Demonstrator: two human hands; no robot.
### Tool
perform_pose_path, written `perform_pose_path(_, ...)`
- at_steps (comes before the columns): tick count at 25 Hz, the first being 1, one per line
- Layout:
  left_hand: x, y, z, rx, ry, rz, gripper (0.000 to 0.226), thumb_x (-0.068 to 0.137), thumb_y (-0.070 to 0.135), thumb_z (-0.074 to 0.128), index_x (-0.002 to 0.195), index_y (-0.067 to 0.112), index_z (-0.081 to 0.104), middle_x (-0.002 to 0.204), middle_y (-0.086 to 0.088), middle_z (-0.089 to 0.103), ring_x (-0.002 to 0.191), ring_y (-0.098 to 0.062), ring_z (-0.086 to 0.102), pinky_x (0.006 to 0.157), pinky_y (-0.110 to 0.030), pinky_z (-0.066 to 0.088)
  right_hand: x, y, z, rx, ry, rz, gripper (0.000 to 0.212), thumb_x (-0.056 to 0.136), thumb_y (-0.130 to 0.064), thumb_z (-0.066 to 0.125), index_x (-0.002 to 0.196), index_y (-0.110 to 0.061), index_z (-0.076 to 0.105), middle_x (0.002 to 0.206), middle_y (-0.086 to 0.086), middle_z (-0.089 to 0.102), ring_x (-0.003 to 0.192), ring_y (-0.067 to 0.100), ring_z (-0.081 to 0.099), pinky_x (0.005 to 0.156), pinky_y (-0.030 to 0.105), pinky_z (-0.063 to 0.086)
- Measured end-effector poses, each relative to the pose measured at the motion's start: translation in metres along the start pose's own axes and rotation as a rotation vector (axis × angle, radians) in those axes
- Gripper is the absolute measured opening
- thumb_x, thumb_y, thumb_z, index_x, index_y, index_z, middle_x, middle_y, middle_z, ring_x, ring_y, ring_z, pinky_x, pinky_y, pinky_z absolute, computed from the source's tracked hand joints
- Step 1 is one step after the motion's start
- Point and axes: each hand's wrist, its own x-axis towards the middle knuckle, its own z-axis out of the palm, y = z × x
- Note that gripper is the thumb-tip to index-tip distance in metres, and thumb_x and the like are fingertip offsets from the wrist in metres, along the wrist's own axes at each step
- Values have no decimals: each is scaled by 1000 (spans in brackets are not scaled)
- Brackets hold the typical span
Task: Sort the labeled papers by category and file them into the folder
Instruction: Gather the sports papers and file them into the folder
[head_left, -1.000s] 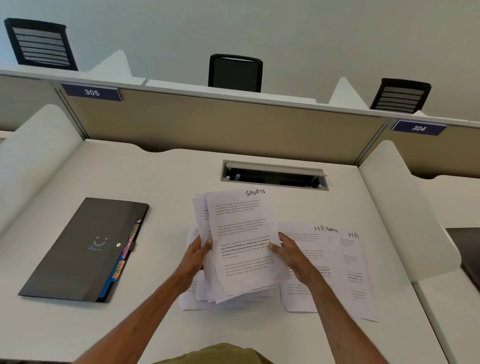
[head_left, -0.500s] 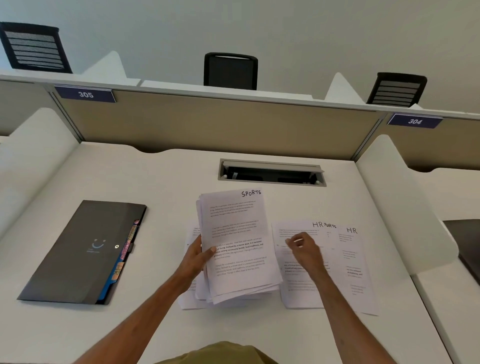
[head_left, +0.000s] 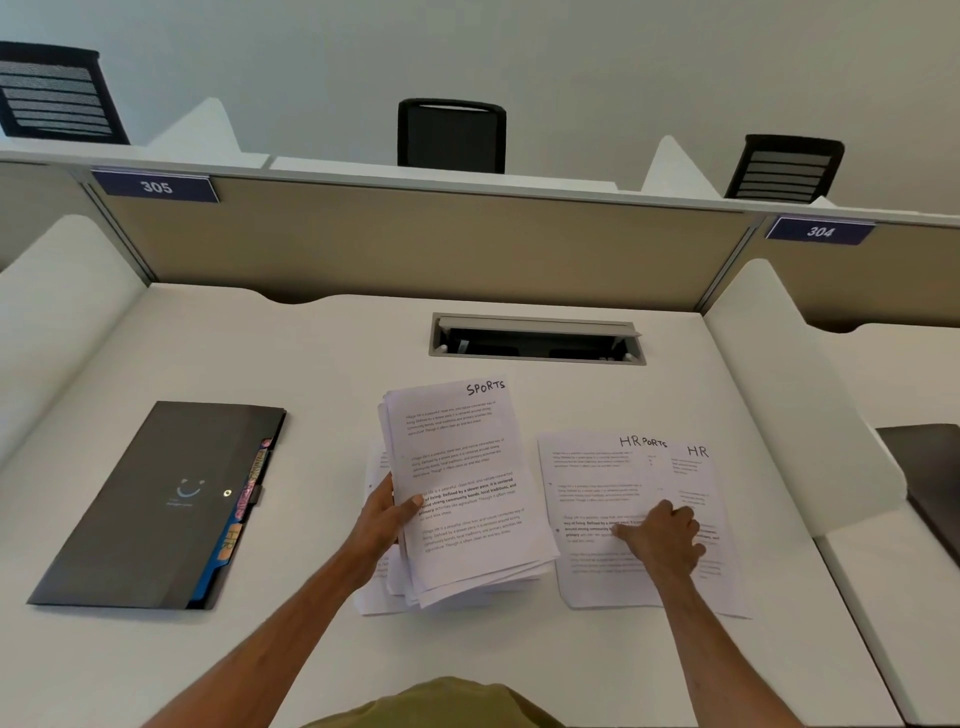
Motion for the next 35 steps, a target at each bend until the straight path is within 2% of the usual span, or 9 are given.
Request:
perform_pose_path(7,-1,-2,-9,-19,21,2,49,104,17,67,149,28,53,129,1,77,109,-23,78,76,-39,67,5,6,-7,49,-6,9,97,70,-55,91,140,-4,46,143,18,45,138,37,41,110,57,38)
perform_pose_path(15,-4,-15,-4,-19,8,-9,52,101,20,70,149,27,53,130,0,76,111,-27,77,85,-49,67,14,16,-8,125,-27,-24,76,72,-44,93,127,-8,54,134,15,57,133,37,44,106,55,37)
perform_pose_path(20,-5,-15,-6,-10,20,-4,51,101,20,71,148,27,54,132,-1,75,111,-28,77,86,-50,66,21,14,-7,216,-72,37,71,73,-37,93,130,-10,61,134,18,58,133,40,44,107,55,37)
perform_pose_path(23,-6,-14,-7,-6,27,-4,48,101,20,70,146,27,55,130,0,76,109,-26,78,83,-45,67,22,21,-16,418,-18,29,50,83,-29,85,125,-12,64,128,15,66,123,39,57,105,51,40)
perform_pose_path(25,-4,-14,-8,-1,34,-17,47,101,20,70,145,28,55,130,0,76,108,-24,78,80,-42,68,25,25,-27,583,23,-15,33,84,-21,83,112,-14,67,115,13,73,100,34,68,92,44,53)
perform_pose_path(27,-1,-13,-10,17,37,-31,47,102,21,70,146,29,55,131,1,76,107,-24,78,80,-43,68,29,26,-38,769,34,-67,20,83,-14,83,97,-16,69,102,14,77,85,31,71,79,40,58)
perform_pose_path(30,6,-5,-11,40,-2,-40,48,102,23,71,146,30,55,131,1,76,109,-25,77,85,-48,67,30,17,-54,1114,-7,-76,16,84,-6,81,88,-17,70,92,11,79,82,29,70,81,42,55)
perform_pose_path(32,8,5,-11,36,-36,-34,46,102,21,70,145,31,56,130,3,76,111,-23,77,84,-44,66,24,6,-62,1282,-49,-63,21,83,-1,81,84,-18,69,87,6,77,83,26,67,83,38,52)
perform_pose_path(35,7,19,-15,0,-22,-20,42,103,14,66,140,32,60,128,5,77,112,-24,76,84,-42,64,16,-13,-61,1371,-129,-59,19,79,1,83,87,-11,71,93,10,75,86,26,67,85,37,52)
